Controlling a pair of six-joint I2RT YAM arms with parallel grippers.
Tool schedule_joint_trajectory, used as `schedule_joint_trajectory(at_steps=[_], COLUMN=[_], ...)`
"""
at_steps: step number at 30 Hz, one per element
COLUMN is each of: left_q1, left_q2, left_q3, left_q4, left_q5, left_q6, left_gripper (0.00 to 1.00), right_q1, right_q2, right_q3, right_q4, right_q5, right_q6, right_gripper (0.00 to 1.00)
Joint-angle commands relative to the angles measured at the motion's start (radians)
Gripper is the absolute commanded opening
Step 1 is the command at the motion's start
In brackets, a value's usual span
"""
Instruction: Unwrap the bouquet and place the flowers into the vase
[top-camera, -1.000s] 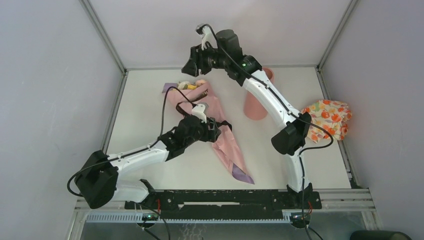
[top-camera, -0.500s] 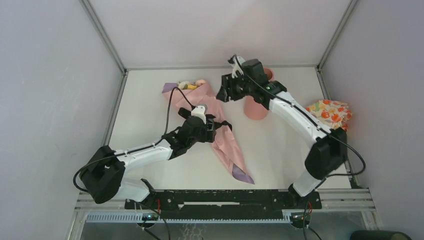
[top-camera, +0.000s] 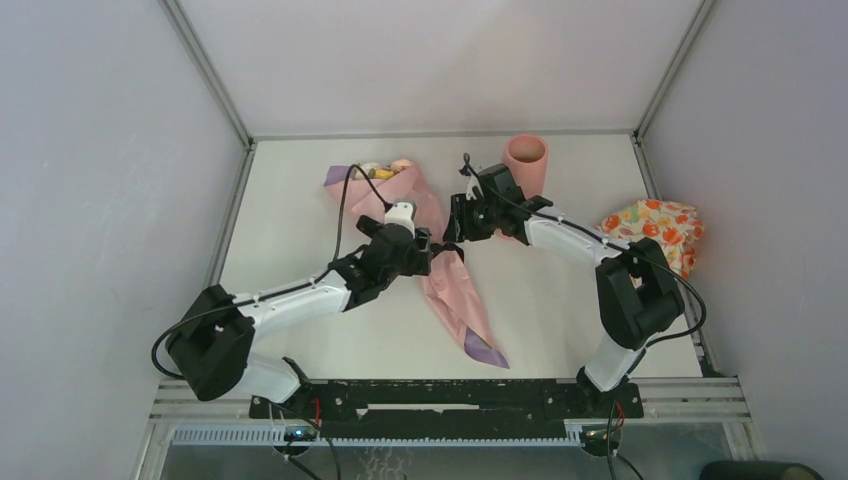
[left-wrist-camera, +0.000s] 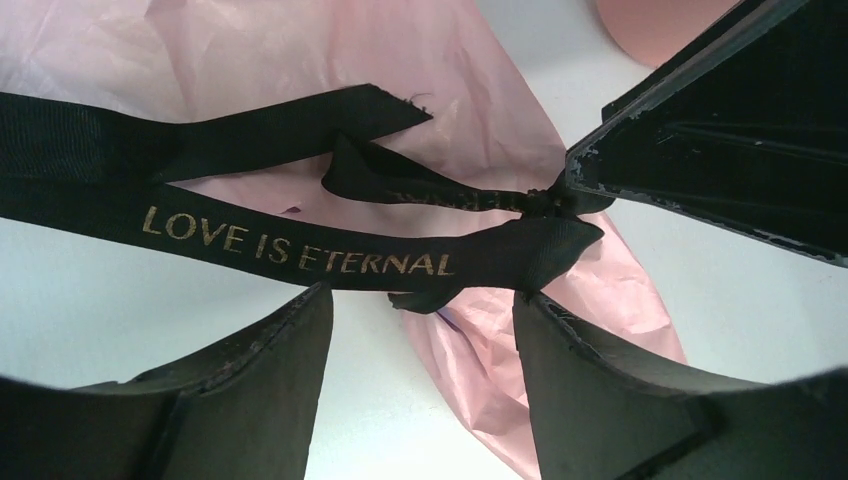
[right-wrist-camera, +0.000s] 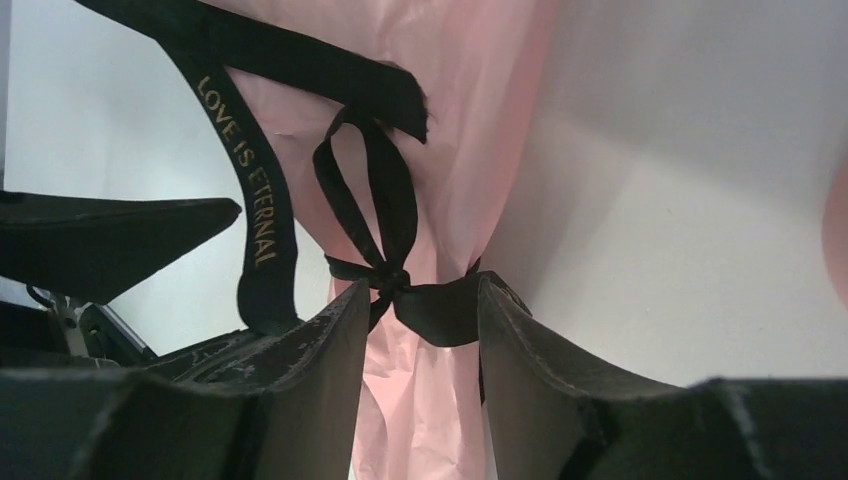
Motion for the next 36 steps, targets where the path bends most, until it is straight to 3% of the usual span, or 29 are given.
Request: schedule_joint_trajectory(at_steps=[1, 9, 18, 25, 30, 36], left_q1=[-0.005, -0.004, -0.004, -0.005, -0.004, 0.02], left_q2=[-0.001, 0.007, 0.019, 0.025, 0.037, 0.067], left_q3=[0.021, 0.02, 0.021, 0.022, 0.022, 0.041], left_q4=[0.003, 0.003, 0.003, 0.003, 0.002, -0.045], left_q5=[-0.039, -0.044, -0.038, -0.038, -0.051, -0.165], left_q6=[-0.013, -0.013, -0.017, -0.018, -0.016, -0.025], left_gripper=[0.71, 0.71, 0.71, 0.71, 0.71, 0.72], right_q1=[0.003, 0.012, 0.027, 0.032, 0.032, 0.034], right_q2=[0.003, 0.016, 0.011, 0.023, -0.006, -0.076], right_q3=[0.003, -0.037, -0.07, -0.072, -0.072, -0.071], right_q4=[0.085, 0.101, 0.102, 0.109, 0.11, 0.1], right_q5=[-0.004, -0.019, -0.012, -0.018, -0.006, 0.01], right_q6=[0.034, 0.046, 0.057, 0.067, 0.064, 0.061], right_gripper=[0.49, 0.38, 0.4, 0.08, 0.04, 0.0])
